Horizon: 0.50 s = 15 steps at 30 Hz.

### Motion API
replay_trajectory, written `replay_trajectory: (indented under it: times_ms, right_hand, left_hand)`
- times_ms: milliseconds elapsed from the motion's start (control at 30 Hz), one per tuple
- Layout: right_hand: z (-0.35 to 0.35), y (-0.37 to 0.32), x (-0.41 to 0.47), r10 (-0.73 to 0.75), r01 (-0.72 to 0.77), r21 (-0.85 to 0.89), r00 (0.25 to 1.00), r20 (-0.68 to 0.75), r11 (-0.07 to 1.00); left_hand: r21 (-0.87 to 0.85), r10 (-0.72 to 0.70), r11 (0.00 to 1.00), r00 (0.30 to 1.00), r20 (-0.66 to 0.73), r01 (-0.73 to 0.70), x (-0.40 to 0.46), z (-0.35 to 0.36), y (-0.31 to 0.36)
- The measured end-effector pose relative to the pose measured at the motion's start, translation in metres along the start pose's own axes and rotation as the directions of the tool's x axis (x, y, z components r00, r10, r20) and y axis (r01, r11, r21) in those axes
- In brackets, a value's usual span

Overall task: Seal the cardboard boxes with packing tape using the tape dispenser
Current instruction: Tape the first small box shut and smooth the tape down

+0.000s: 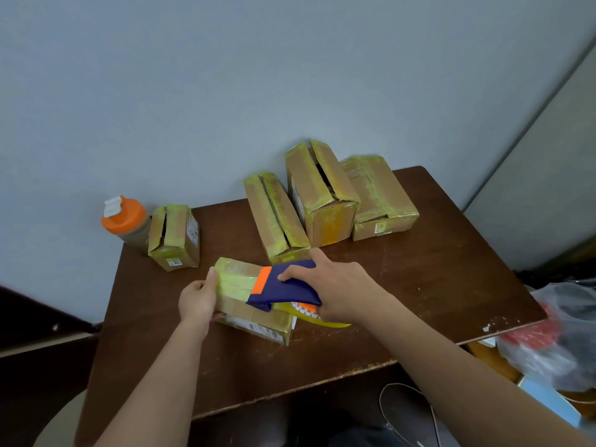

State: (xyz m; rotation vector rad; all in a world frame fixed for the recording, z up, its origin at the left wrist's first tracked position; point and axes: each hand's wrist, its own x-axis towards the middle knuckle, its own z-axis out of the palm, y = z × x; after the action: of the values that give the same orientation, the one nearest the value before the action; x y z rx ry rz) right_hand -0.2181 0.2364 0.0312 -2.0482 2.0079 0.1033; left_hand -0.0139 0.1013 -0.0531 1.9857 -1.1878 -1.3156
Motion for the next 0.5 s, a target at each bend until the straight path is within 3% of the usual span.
replay_trajectory:
  times_ms: [300,500]
  right_hand:
    - [0.003,-0.001,0.002,-0.007,0.007,0.004,1.000,-0.012,1.000]
    - [0.001,0.015,-0.012,-0.004,0.004,0.048,1.000,0.001,0.999]
  left_hand:
    - [0.128,0.077,0.989,0.997,-0.031,-0.073,0.006,0.008,0.002]
    - [0.111,0.052,0.993,0.995,-0.088,-0.042,0.008,0.007,0.002]
